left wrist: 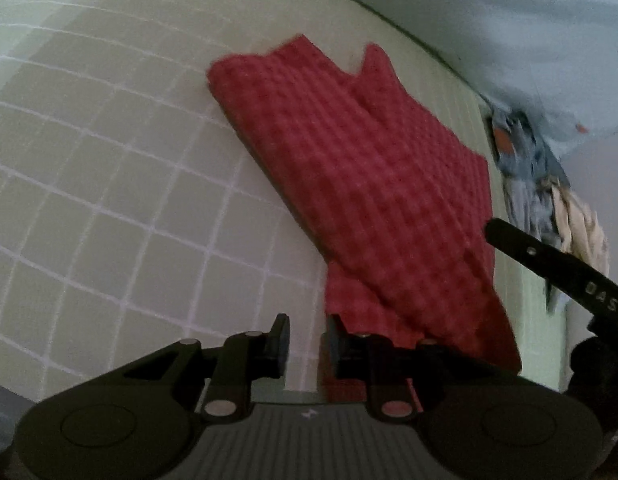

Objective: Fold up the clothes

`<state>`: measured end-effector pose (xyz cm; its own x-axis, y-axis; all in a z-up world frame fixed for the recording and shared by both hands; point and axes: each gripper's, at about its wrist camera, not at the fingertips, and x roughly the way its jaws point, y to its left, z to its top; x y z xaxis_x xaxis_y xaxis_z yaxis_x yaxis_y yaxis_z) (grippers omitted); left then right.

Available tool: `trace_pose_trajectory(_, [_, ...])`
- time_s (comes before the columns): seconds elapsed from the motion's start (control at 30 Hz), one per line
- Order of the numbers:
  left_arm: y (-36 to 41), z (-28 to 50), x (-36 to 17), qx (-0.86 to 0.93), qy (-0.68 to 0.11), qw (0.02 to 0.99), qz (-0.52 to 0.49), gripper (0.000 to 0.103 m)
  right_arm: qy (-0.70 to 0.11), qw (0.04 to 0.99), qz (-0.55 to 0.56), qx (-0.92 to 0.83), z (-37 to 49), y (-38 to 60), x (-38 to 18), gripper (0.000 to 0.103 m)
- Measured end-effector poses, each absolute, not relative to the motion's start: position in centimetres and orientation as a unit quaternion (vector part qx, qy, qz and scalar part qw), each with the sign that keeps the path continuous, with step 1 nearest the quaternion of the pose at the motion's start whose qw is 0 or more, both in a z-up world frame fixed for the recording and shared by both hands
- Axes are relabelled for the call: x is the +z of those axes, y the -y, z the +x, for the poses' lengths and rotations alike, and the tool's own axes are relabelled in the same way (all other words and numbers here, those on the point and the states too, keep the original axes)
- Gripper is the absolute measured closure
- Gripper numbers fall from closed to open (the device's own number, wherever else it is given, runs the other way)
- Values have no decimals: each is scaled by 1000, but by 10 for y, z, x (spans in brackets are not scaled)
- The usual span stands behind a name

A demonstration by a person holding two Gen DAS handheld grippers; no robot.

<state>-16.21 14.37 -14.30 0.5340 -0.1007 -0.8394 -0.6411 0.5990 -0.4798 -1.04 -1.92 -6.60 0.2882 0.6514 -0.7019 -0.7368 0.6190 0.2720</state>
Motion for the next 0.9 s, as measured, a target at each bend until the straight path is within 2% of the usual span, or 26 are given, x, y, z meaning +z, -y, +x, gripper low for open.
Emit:
trace_pose_trajectory(0.03, [-148,-162,-142,178,-447,773,-414,81,-408,798,-62,438,-8,9,-70,75])
trace_pose_trajectory(0.07, [-152,-163,-141,181,-444,773,-415,81,-406,796,-71,444,-6,-1,-74,64])
trace_pose_trajectory(0.1, [-157,-162,-140,184,-441,774,-415,81,-405,793,-81,448,-4,-10,-79,62])
trace_pose_trajectory(0.2, [-167,-157,-133,194,-430,781,-409,81,-417,784,-114,446,1,-30,-95,71])
trace_pose_trajectory(0.23, [-172,-155,-131,198,-425,783,-408,80,-420,781,-121,446,2,-34,-99,84])
trace_pose_trajectory(0.3, [-177,-152,-129,206,-420,784,-408,80,-401,787,-107,456,1,-28,-96,101])
trace_pose_trajectory(0.47, [-178,-144,-128,210,-416,786,-406,80,-328,829,-18,452,0,18,-58,101])
trace_pose_trajectory(0.57, [-176,-142,-131,214,-414,782,-413,80,-321,860,9,396,9,51,-53,101])
trace_pose_trajectory(0.73, [-166,-134,-142,206,-428,773,-421,80,-436,852,-9,290,33,80,-96,94])
trace_pose_trajectory(0.8, [-161,-130,-144,203,-433,771,-420,80,-459,843,-4,280,32,88,-106,91])
trace_pose_trajectory(0.87, [-159,-128,-145,201,-431,771,-423,79,-453,844,2,288,28,91,-103,78])
trace_pose_trajectory(0.9, [-158,-127,-145,200,-429,771,-427,77,-448,845,4,292,26,93,-102,75])
